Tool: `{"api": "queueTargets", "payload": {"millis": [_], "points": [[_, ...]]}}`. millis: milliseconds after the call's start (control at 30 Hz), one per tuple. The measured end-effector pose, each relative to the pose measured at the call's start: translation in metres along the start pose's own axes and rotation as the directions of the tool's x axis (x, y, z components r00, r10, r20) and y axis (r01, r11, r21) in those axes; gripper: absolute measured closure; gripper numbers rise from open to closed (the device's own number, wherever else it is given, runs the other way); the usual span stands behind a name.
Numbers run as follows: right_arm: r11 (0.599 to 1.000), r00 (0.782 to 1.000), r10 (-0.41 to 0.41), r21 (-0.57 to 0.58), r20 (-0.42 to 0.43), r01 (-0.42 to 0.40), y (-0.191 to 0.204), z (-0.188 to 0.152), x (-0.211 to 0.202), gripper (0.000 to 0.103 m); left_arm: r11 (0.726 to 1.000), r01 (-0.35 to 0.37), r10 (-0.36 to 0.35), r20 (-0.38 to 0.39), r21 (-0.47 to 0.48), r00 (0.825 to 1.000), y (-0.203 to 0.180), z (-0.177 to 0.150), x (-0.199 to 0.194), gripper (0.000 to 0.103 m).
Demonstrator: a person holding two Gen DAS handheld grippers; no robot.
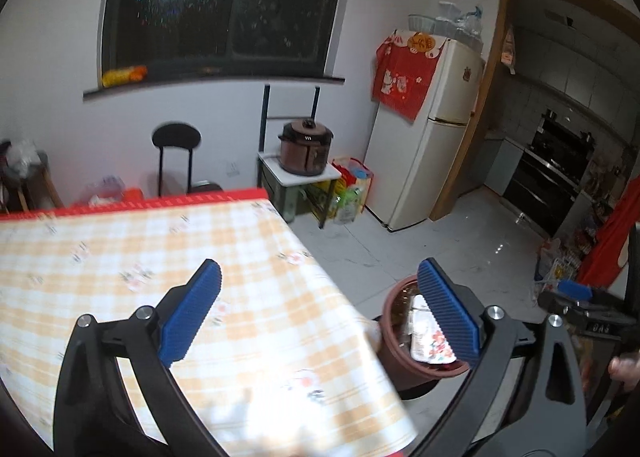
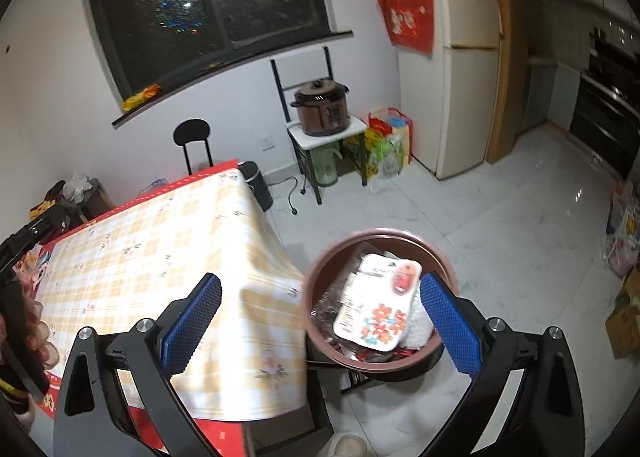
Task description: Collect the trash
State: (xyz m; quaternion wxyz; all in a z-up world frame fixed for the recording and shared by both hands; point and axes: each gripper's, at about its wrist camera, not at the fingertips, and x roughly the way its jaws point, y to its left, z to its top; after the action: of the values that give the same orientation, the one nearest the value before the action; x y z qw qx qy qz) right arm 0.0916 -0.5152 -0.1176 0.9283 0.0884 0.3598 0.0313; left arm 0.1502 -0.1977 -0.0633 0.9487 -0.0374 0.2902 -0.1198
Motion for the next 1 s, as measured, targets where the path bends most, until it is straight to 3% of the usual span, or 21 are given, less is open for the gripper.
{"api": "queueTargets", "payload": {"millis": [200,400,733,1000], "points": [[1.000,0.998,-0.006,-0.015,0.059,0.007,0.043,0.005,-0.031,0.005,0.995,-0.036,0.033,0.036,0.092,0.999,0.026,0.006,-0.050,0.006],[0.998,0.994,-0.041,-0.046,0.100,0.046,0.082,0.007,-0.054,0.005,0.993,-0.022,0.016,0.053,0.119,0.998,0.052,0.007,-0.080,0.006],[0.992,0.987,-0.110,-0.041,0.120,0.116,0.117,-0.004,-0.071,0.005,0.989,-0.001,-0.007,0.052,0.150,0.999,0.075,0.009,-0.091,0.006],[0.985,0.977,-0.167,-0.022,0.132,0.172,0.127,-0.009,-0.081,0.005,0.985,0.064,-0.073,0.053,0.157,0.996,0.081,0.012,-0.088,0.006]]}}
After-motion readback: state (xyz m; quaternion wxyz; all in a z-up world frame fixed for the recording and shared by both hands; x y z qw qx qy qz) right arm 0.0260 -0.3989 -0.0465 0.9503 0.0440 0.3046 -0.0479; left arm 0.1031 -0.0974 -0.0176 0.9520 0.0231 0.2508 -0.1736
